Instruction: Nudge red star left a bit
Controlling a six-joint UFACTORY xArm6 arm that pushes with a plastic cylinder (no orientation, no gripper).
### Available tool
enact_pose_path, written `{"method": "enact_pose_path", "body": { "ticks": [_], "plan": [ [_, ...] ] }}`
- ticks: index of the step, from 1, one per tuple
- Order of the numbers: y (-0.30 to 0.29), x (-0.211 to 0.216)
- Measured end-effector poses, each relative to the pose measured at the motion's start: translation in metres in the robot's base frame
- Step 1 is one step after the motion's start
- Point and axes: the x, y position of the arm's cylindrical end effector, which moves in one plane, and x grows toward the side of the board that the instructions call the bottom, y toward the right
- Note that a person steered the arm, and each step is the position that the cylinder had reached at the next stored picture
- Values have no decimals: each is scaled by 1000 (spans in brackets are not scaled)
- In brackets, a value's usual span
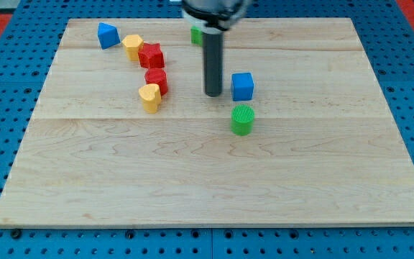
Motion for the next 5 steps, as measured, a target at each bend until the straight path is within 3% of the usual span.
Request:
{"method": "enact_pose_path", "body": {
  "ticks": [1,2,3,5],
  "plan": [
    [73,-5],
    [94,-77],
    [116,-115],
    [101,-72]
  ]
}}
